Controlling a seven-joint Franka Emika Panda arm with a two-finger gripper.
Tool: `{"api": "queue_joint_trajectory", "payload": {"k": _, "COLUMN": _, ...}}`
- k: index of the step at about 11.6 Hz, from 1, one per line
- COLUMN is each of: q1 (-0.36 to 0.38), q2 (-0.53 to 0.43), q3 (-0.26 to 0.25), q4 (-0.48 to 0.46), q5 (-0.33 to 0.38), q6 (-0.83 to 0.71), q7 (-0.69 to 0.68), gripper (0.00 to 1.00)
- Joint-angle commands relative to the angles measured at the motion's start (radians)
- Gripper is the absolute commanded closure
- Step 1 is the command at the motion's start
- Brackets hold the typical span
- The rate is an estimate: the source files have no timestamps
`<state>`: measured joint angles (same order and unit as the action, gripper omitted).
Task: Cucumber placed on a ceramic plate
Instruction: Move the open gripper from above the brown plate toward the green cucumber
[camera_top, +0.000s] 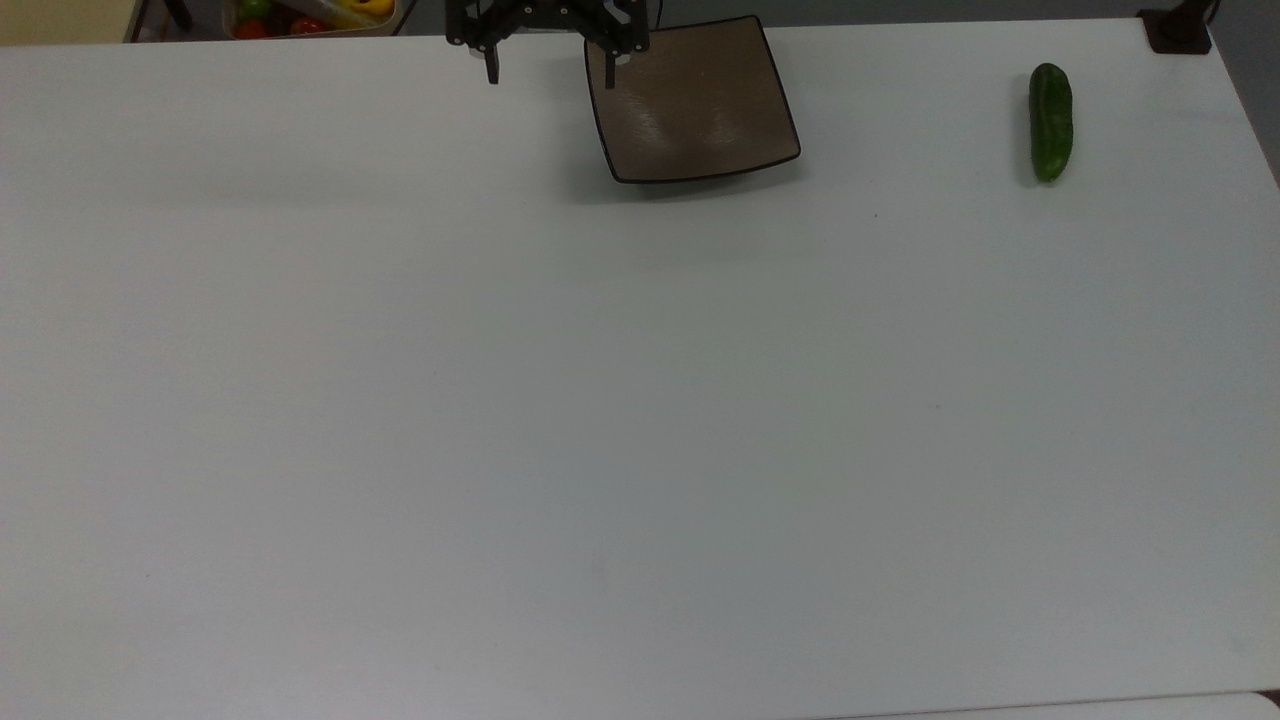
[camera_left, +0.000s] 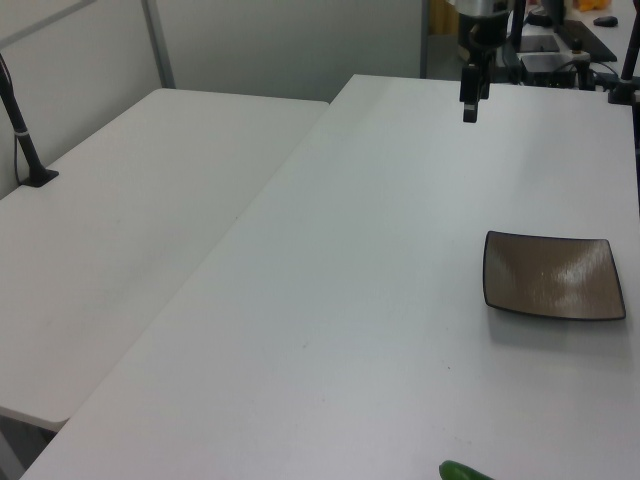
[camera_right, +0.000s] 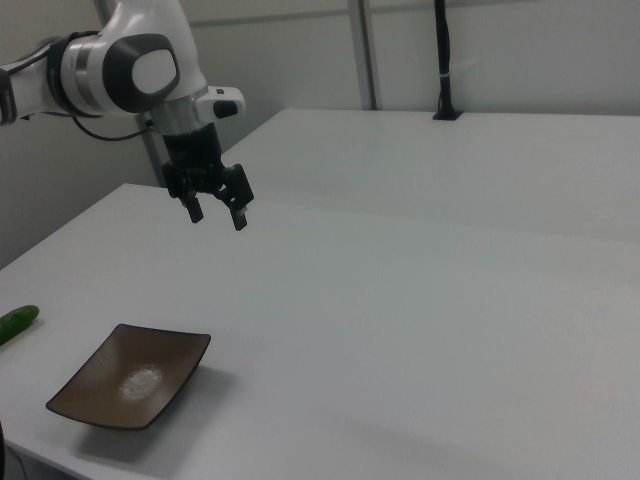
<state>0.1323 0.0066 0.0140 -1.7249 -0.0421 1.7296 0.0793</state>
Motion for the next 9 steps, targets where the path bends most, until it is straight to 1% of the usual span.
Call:
{"api": "queue_joint_trajectory", "payload": {"k": 1, "q1": 0.018, "q2": -0.013, "q3": 0.017, "q4": -0.022, "q5": 0.046, "q6": 0.045, "q7": -0.012, "gripper": 0.0}}
{"api": "queue_joint_trajectory", "payload": {"k": 3, "q1": 0.026, "q2": -0.013, "q3": 0.037, "q4": -0.019, "q5": 0.07, "q6": 0.051, "q7": -0.01, "gripper": 0.0}}
{"api": "queue_joint_trajectory", "payload": {"k": 5, "q1": 0.061, "q2": -0.013, "q3": 0.053, "q4": -0.016, "q5": 0.093, "q6": 0.076, "q7": 0.063, "gripper": 0.0}}
{"api": "queue_joint_trajectory", "payload": {"k": 7, "q1": 0.078, "q2": -0.013, "q3": 0.121, "q4": -0.015, "q5": 0.1, "q6": 0.082, "q7": 0.123, "gripper": 0.0}}
{"api": "queue_joint_trajectory", "payload": {"k": 9, "q1": 0.084, "q2": -0.008, "q3": 0.217, "q4": -0.015, "q5": 0.134, "q6": 0.082, "q7": 0.189, "gripper": 0.0}}
